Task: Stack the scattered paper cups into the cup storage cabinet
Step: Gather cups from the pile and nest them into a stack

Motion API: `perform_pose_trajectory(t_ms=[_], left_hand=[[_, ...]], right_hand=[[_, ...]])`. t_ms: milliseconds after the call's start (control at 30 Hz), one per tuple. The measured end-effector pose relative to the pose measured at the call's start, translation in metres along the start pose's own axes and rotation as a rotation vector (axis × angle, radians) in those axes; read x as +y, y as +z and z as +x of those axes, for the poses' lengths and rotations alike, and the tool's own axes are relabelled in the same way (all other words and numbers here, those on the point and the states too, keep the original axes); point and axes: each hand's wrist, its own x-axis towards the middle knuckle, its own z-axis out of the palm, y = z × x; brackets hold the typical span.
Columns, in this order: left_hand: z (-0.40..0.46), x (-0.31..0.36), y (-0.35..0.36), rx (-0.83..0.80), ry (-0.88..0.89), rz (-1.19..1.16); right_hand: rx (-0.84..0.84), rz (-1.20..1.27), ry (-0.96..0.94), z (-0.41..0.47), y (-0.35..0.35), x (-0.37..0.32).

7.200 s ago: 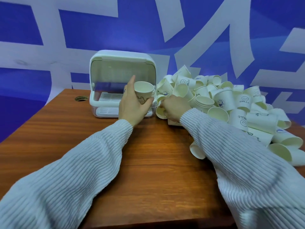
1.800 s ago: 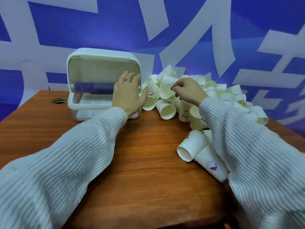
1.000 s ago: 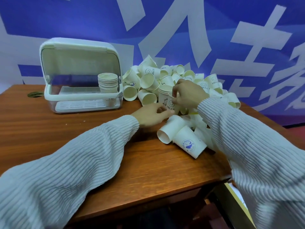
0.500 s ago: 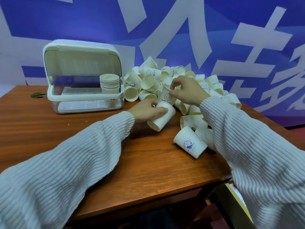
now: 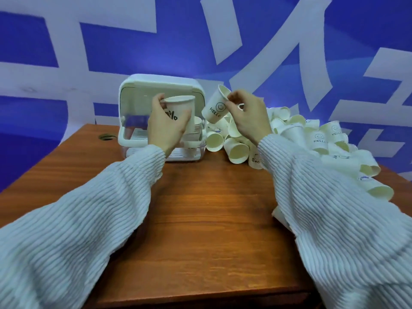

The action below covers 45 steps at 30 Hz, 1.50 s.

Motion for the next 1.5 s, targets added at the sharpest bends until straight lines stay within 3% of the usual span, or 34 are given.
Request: perform_pose_trajectory(t_ms=[200, 367, 500, 700, 767, 933, 1067, 1200, 1500], left_hand=[[0.021, -0.006, -0.017, 0.066, 0.014, 0.048], [0.028, -0.015, -0.022, 0.08, 0.045, 0.051], [0.038, -0.023, -0.022, 0.096, 0.046, 0.088], [0.055, -0.024, -0.013, 0.119, 0.081, 0.097], [0.061, -0.02, -0.008, 0.113, 0.079, 0.116], [0.07, -0.017, 0.004, 0.052, 0.121, 0.153], [0.068, -0.02, 0.014, -0.16, 0.162, 0.278], [0.065, -0.033, 0.021, -0.375, 0.098, 0.677], [0.064, -0.038, 0.028, -0.465, 0.029, 0.814]], right_hand=[[-0.129, -0.064, -0.066, 0.024, 0.054, -0.016], [-0.36, -0.18, -0.082, 0.027, 0.083, -0.012], [-0.557, -0.28, -0.123, 0.021, 0.099, -0.004], [-0.7, -0.343, -0.126, 0.02, 0.101, -0.004], [-0.637, -0.264, -0.126, 0.014, 0.099, -0.005], [-0.203, -0.159, -0.06, 0.005, 0.089, -0.004], [-0.184, -0.166, -0.064, 0.003, 0.079, -0.004], [-0.156, -0.16, -0.039, 0.0, 0.073, 0.004], [-0.09, -0.173, 0.129, -0.003, 0.036, 0.026]])
